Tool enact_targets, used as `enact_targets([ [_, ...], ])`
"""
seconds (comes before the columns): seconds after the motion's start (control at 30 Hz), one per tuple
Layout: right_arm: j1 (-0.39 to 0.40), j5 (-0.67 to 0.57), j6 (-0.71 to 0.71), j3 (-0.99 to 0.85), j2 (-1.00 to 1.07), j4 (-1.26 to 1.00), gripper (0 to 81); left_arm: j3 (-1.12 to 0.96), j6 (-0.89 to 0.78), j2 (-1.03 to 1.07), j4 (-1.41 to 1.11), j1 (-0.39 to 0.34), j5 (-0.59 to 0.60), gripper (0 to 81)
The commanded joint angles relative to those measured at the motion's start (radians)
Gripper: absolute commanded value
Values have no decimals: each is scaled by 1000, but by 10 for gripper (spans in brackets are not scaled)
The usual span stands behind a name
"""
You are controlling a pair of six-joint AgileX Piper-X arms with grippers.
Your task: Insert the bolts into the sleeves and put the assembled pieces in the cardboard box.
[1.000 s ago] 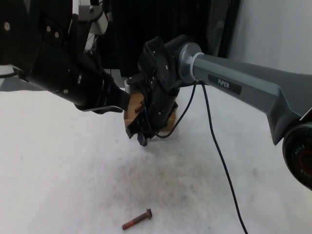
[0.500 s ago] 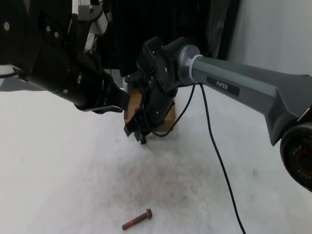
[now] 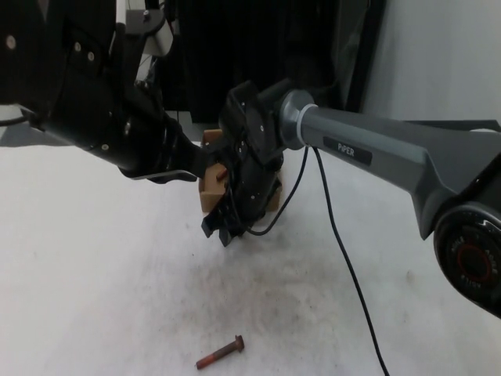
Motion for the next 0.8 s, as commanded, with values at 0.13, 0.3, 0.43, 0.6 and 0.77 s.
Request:
enact_targets([
  [0.13,1,-35,-27,0,5,29,365,-11,-1,-3,0,1,7,0],
  [0.3,1,-33,-97,-5,-16,30,365,-11,-1,-3,0,1,7,0],
  [0.43,1,-33,-174,-5,-27,24,365,-11,-1,-3,0,1,7,0],
  [0.6,1,-31,-245,-15,-29,23,365,-11,-1,-3,0,1,7,0],
  [0.77,1,-26,-270,-72,-30,22,365,-11,-1,-3,0,1,7,0],
])
